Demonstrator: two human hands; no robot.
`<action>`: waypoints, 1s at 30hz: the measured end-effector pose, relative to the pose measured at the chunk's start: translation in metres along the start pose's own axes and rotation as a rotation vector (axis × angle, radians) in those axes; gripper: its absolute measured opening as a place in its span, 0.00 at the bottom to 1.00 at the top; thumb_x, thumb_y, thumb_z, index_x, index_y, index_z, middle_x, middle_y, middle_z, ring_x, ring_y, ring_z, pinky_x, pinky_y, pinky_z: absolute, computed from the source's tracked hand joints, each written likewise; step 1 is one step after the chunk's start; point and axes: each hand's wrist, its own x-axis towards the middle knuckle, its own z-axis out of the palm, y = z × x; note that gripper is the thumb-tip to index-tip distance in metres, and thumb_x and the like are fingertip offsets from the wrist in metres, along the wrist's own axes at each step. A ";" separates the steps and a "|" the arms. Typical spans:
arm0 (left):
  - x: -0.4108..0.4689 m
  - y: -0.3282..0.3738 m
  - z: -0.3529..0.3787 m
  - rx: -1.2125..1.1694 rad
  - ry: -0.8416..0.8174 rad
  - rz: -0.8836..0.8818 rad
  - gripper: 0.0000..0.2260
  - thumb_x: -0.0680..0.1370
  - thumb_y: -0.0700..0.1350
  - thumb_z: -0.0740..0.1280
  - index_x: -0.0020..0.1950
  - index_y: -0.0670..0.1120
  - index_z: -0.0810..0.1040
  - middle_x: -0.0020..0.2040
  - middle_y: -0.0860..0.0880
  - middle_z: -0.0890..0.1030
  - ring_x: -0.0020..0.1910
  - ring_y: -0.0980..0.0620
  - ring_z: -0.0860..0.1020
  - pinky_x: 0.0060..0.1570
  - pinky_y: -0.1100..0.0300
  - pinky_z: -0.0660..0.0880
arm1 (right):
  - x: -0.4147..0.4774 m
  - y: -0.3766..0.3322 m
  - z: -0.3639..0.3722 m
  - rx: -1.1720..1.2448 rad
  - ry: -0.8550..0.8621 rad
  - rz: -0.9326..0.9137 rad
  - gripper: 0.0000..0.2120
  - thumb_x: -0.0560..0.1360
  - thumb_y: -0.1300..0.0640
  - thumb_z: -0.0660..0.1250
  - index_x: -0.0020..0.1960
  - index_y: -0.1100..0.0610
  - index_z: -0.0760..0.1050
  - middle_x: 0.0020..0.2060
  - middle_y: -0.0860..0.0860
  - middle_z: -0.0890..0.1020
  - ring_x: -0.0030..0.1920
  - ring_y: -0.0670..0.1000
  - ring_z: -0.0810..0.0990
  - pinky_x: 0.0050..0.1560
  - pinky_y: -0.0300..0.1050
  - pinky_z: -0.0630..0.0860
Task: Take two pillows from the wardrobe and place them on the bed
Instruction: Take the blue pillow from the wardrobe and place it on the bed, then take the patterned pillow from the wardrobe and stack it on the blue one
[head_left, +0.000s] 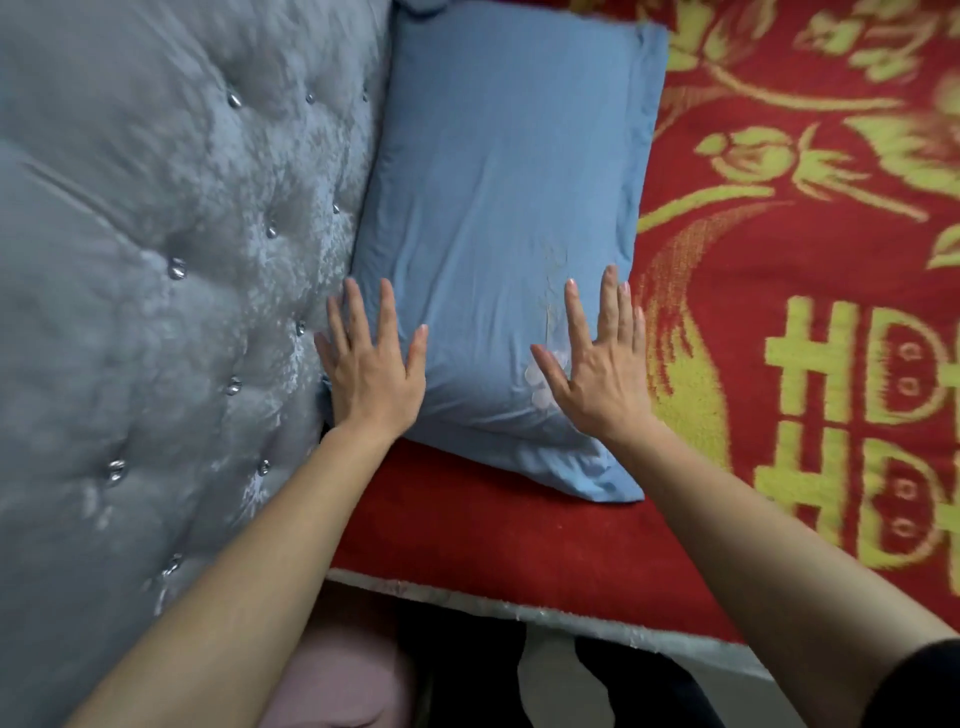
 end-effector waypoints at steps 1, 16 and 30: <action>-0.008 0.016 -0.033 0.026 0.083 0.044 0.29 0.81 0.60 0.51 0.79 0.50 0.51 0.80 0.40 0.49 0.78 0.37 0.49 0.72 0.35 0.52 | 0.007 -0.003 -0.035 -0.007 0.049 -0.046 0.36 0.80 0.36 0.55 0.81 0.53 0.51 0.80 0.64 0.48 0.79 0.66 0.48 0.76 0.66 0.52; -0.145 0.151 -0.350 0.261 0.700 0.106 0.29 0.82 0.59 0.51 0.80 0.49 0.51 0.79 0.36 0.49 0.78 0.36 0.48 0.71 0.33 0.51 | -0.006 -0.044 -0.403 0.013 0.577 -0.407 0.36 0.80 0.35 0.54 0.81 0.54 0.52 0.80 0.63 0.49 0.80 0.63 0.49 0.78 0.62 0.48; -0.366 0.190 -0.328 0.125 0.762 0.014 0.32 0.80 0.58 0.56 0.80 0.49 0.48 0.79 0.37 0.44 0.78 0.36 0.43 0.71 0.31 0.48 | -0.211 0.005 -0.470 -0.184 0.584 -0.514 0.38 0.79 0.35 0.56 0.82 0.52 0.48 0.80 0.61 0.45 0.80 0.62 0.46 0.78 0.63 0.47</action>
